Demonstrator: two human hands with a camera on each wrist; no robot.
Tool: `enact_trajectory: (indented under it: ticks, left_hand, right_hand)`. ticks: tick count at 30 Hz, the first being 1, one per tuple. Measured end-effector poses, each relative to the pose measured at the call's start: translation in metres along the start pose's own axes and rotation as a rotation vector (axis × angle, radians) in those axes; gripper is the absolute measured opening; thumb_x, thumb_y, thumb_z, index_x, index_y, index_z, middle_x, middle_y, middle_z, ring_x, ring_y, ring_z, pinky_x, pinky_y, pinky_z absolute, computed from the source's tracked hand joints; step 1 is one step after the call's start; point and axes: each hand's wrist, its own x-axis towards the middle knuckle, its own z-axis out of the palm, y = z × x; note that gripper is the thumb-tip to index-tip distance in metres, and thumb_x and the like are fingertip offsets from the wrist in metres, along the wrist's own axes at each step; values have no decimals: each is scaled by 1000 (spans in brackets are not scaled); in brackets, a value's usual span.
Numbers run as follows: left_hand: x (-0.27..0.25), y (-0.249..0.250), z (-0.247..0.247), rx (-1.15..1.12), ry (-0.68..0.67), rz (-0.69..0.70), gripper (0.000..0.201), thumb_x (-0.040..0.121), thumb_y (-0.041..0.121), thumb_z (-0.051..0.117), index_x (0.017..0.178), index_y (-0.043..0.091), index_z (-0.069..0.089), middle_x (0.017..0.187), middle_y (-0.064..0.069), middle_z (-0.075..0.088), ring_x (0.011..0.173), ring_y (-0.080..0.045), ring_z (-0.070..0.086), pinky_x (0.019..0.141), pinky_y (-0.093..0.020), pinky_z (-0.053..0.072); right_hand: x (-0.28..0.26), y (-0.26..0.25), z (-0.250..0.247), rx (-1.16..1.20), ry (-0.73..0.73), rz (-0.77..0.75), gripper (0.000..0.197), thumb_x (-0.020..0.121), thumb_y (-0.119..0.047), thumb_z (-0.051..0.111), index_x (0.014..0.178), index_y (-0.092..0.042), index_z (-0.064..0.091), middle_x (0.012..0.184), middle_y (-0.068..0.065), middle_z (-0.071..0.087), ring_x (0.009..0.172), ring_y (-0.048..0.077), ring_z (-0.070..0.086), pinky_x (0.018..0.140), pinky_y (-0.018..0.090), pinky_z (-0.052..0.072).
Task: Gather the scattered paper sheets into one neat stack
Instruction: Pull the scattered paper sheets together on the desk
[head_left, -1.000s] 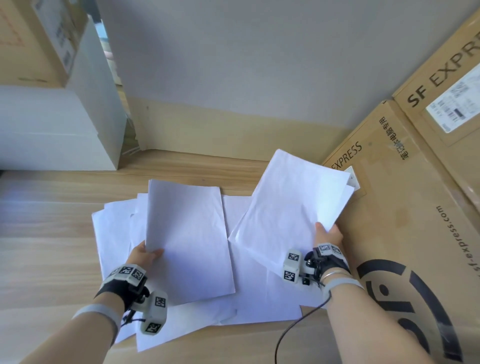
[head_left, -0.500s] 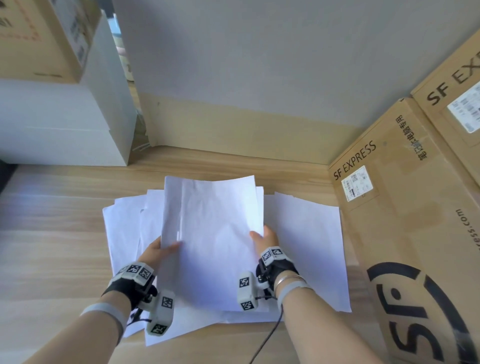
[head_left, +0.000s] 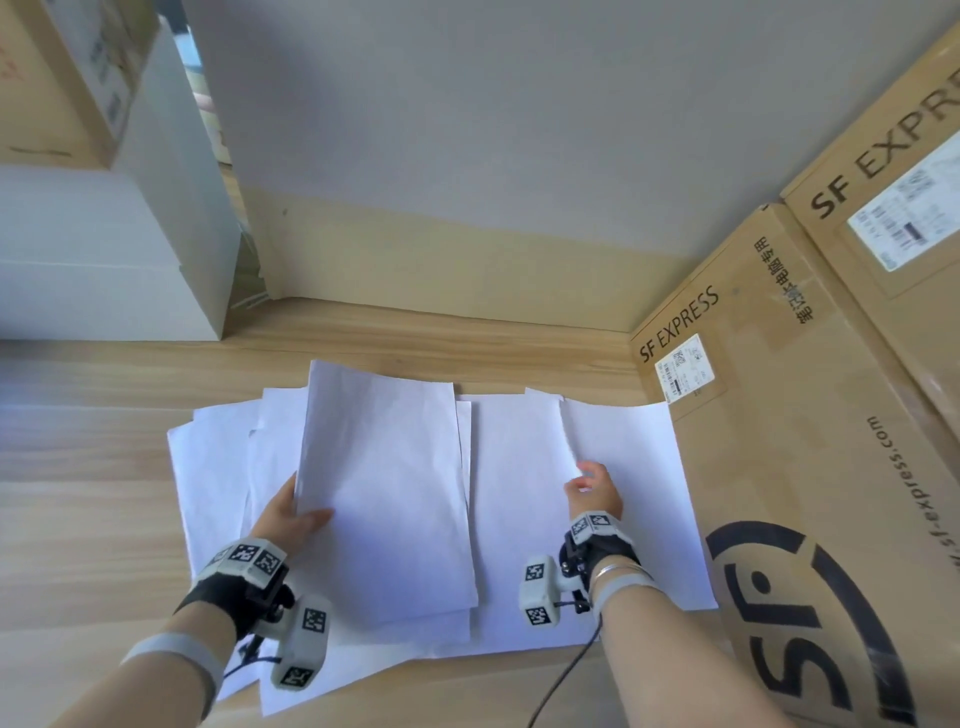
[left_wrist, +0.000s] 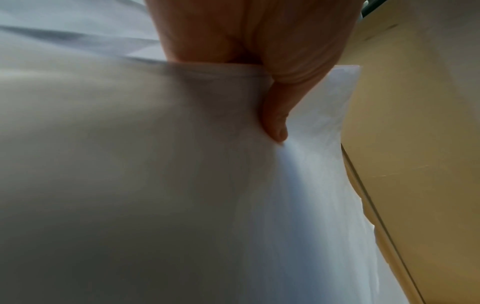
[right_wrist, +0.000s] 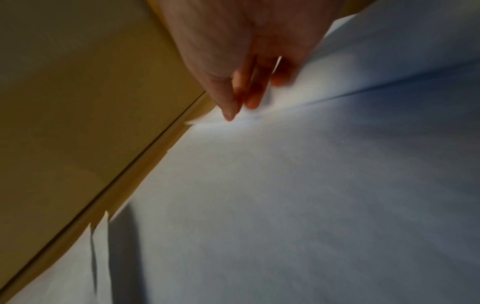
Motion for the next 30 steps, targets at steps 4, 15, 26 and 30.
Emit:
enact_trajectory:
  ticks: [4, 15, 26, 30]
  left_hand:
    - [2, -3, 1, 8, 15, -1, 53, 82, -7, 58, 131, 9, 44, 104, -14, 59, 92, -29, 56, 89, -46, 46]
    - [9, -10, -1, -36, -2, -3, 51, 82, -6, 59, 129, 7, 45, 105, -16, 60, 92, -31, 57, 91, -51, 47]
    - [5, -11, -8, -86, 40, 18, 45, 83, -4, 59, 125, 7, 48, 101, -16, 59, 89, -29, 56, 81, -43, 46]
    - [6, -14, -21, -140, 33, 7, 43, 83, -7, 58, 124, 4, 47, 101, -18, 57, 90, -30, 54, 80, -43, 44]
  right_hand:
    - [-1, 3, -16, -104, 96, 16, 31, 77, -10, 63, 105, -16, 51, 105, 9, 55, 99, 32, 59, 80, 33, 45]
    - [-8, 5, -21, -282, 257, 212, 78, 77, -8, 64, 144, -23, 25, 126, 16, 44, 108, 34, 54, 96, 43, 37]
    - [-34, -59, 13, -308, -272, -46, 13, 83, -17, 50, 72, -13, 42, 93, 12, 60, 82, 27, 58, 70, 24, 39]
    - [-46, -69, 30, -192, -431, -74, 32, 82, -43, 55, 61, -20, 49, 79, 6, 63, 76, 26, 60, 74, 29, 49]
